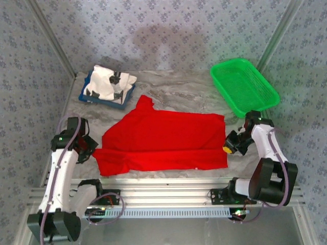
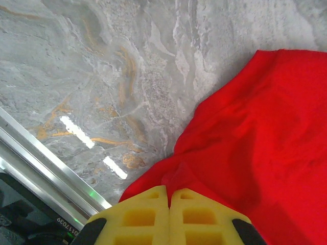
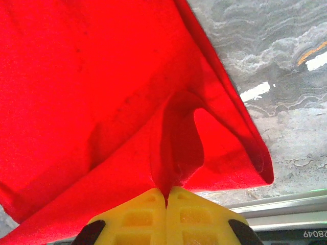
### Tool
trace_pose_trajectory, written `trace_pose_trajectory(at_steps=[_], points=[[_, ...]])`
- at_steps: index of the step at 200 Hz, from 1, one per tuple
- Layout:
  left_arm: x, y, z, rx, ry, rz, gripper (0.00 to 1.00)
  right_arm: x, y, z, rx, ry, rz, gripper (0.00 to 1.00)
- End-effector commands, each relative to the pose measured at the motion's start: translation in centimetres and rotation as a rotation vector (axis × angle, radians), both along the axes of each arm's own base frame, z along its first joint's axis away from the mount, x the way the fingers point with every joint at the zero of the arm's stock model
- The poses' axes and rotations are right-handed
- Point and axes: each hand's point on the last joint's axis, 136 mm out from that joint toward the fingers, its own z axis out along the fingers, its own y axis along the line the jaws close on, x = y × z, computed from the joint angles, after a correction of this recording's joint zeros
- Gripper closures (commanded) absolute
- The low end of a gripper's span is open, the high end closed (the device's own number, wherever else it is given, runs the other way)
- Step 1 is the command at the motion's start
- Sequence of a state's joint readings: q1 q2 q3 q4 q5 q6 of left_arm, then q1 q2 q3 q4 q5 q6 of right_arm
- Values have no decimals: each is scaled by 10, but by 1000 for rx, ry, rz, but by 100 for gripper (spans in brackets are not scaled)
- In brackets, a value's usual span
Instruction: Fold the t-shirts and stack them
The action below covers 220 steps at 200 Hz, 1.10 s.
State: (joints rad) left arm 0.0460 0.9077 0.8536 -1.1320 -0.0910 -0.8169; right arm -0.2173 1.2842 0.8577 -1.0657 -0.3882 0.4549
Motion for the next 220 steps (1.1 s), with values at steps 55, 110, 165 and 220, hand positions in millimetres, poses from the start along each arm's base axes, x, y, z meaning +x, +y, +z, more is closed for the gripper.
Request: trace_pose_trajectory(at_steps=[55,110,165,220], points=[[-12,-19,44,-110,-206,16,100,-16,7,79,36,-148,-146,100],[-41,-19,33,-112,-113,44,100,-63,11,80,14,-66,-214,100],[-38,-17,19,-99,-54,45,100,-74,5,61,-29,-8,-194,100],[-9,-17,-5,-80,-1,6,100,-42,-9,15,-63,16,-165,100]])
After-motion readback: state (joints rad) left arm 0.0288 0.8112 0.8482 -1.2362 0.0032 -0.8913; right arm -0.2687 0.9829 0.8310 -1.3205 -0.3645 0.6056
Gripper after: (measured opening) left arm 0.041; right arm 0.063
